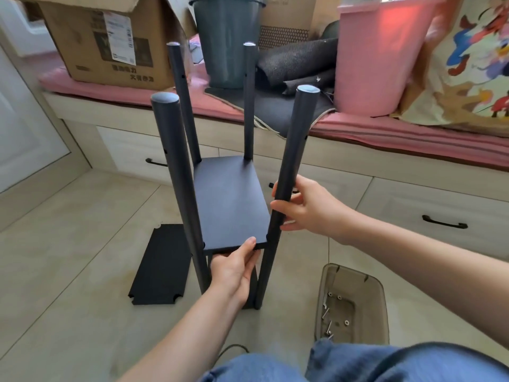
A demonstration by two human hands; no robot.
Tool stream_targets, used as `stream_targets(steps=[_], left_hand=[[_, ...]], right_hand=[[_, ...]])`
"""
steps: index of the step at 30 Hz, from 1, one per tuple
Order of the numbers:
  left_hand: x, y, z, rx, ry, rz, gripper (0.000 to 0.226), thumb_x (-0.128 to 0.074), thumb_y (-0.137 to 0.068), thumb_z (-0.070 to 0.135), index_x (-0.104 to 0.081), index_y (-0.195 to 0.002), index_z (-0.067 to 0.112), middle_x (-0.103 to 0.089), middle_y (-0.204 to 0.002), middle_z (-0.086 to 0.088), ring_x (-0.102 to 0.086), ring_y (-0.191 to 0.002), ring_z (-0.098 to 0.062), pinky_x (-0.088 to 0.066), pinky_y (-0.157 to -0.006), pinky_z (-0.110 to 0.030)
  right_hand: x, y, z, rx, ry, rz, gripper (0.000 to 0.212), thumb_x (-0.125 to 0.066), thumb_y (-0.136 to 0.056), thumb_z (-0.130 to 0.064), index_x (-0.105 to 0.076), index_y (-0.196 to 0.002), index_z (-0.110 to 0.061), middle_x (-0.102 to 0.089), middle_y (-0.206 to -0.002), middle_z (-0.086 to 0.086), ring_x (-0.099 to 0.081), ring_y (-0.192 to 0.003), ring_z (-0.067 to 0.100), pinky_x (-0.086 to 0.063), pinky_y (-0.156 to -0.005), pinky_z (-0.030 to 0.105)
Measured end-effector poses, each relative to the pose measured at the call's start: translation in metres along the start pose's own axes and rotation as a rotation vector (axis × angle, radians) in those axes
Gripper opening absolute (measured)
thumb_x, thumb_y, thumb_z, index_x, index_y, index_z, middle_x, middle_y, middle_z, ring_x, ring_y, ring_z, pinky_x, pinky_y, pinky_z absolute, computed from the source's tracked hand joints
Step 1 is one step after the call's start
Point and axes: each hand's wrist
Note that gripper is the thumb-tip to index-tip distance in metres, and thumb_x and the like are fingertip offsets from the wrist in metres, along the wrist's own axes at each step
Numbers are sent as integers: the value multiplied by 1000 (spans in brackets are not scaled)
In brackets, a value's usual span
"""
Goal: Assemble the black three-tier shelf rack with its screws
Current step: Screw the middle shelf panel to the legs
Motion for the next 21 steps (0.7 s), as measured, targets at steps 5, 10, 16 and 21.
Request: stream_targets(steps=[5,10,16,21], left_hand=[[-6,-19,-3,-7,-44,-42,10,-65,-95,1,-64,-103,7,-79,-88,-7,-77,-83,-22,-59,-81,-31],[-17,-30,-12,24,-104,-100,7,-61,-100,11,-66,-96,11,-79,-82,-2,-77,-76,-12,-56,-72,-23],[-20,-40,-22,27,-192,-183,17,-55,-104,25,-68,-107,15,-80,-98,3,-75,-93,-7,-49,-101,-36],[-17,-45,-26,8,-223,-225,19,-54,-104,32,-68,-110,21,-79,-103,6,-74,-96,-6,-50,-94,-34]], right_hand=[[-1,-19,9,52,14,52,27,-67,-94,-19,-52,-100,-42,-71,-98,-3,-72,-90,16,-63,-73,34],[6,-28,18,94,62,115,31,-67,-94,-21,-52,-117,-34,-70,-102,-5,-71,-91,14,-63,-70,31],[13,-34,26,135,82,161,29,-67,-94,-23,-54,-118,-31,-69,-102,-9,-72,-89,11,-63,-72,34],[10,-34,31,172,120,197,37,-68,-93,-27,-56,-128,-29,-67,-99,-20,-71,-90,6,-62,-79,36]])
Point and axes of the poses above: each hand's wrist, its own y-axis away from the middle knuckle, its own x-axis out of the back of the hand, z = x × y
